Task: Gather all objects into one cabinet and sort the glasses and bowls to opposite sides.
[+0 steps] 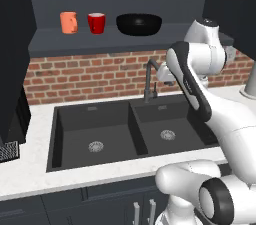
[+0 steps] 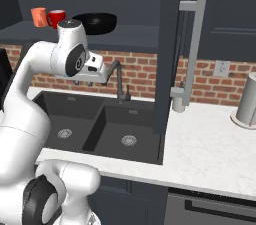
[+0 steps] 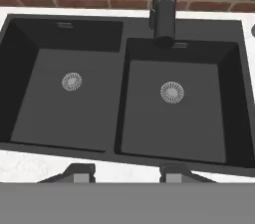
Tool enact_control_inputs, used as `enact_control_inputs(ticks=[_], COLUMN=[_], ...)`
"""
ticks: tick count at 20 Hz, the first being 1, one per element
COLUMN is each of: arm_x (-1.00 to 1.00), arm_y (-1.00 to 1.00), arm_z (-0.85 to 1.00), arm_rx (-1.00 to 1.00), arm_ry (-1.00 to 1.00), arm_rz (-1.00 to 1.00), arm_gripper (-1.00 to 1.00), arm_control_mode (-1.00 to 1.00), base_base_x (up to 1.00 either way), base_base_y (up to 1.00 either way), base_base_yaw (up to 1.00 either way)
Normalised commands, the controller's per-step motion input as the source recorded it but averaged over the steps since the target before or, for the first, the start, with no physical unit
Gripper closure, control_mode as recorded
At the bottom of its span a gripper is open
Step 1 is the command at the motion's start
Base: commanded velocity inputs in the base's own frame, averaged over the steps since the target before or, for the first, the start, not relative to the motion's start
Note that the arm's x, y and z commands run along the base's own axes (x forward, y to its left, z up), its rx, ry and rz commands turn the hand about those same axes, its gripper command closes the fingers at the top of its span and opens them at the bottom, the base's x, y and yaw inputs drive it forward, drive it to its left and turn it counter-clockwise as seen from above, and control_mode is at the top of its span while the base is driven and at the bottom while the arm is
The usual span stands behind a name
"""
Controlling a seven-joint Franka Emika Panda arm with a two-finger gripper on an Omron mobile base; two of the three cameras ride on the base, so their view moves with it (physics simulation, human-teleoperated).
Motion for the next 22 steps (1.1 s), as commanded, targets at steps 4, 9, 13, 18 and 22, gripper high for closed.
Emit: enact_control_inputs(ticks=[4, 9, 13, 18, 22], arm_x=[-0.41, -1.00, -0.99, -1.00, -0.70], arm_y=[0.00, -0.01, 0.00, 0.22, 0.13], arm_z=[0.00, 0.11, 0.24, 0.20, 0.30], arm_rx=[0.00, 0.00, 0.00, -0.03, 0.00], arm_ry=[-0.11, -0.26, -0.16, -0.07, -0.01], arm_rz=[0.00, -0.02, -0.05, -0.12, -0.12], arm_gripper=[-1.00, -1.00, -1.00, -1.00, -1.00], arm_control_mode=[-1.00, -1.00, -1.00, -1.00, -1.00], base_base_x=[0.00, 0.00, 0.00, 0.00, 0.00], base_base_y=[0.00, 0.00, 0.00, 0.00, 0.00], base_base_yaw=[0.00, 0.00, 0.00, 0.00, 0.00])
